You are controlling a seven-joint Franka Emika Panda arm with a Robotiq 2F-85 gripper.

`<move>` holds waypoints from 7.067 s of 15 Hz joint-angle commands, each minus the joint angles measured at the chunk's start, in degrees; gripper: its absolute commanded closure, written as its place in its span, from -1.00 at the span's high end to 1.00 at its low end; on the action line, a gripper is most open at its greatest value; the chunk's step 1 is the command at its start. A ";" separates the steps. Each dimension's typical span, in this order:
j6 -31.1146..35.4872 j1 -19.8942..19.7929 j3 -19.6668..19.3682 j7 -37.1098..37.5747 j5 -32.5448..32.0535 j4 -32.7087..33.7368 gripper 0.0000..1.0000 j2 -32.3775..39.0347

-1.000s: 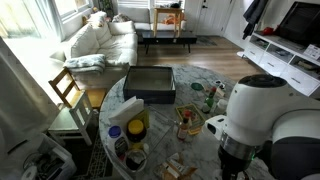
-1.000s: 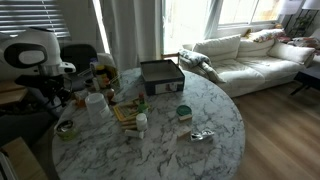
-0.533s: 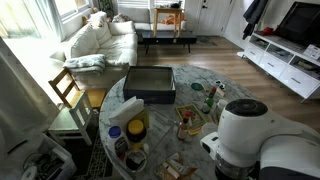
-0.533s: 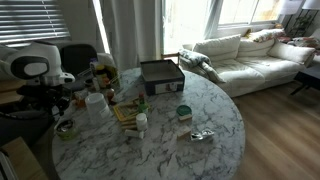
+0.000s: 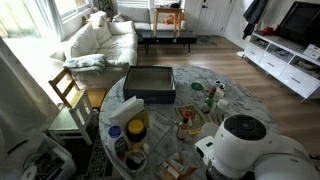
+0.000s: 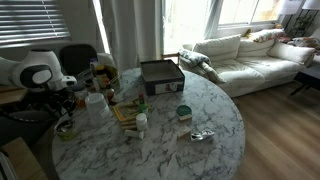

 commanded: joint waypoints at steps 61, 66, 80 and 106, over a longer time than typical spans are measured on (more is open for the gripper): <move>3.01 -11.74 -8.81 11.01 3.34 -0.15 1.00 -11.13; 3.45 -11.19 -8.70 10.44 4.72 -0.01 1.00 -9.66; -2.11 -11.16 -9.81 2.38 6.27 2.69 1.00 -12.29; -18.17 -11.70 -8.51 1.22 -7.44 7.27 0.41 -14.50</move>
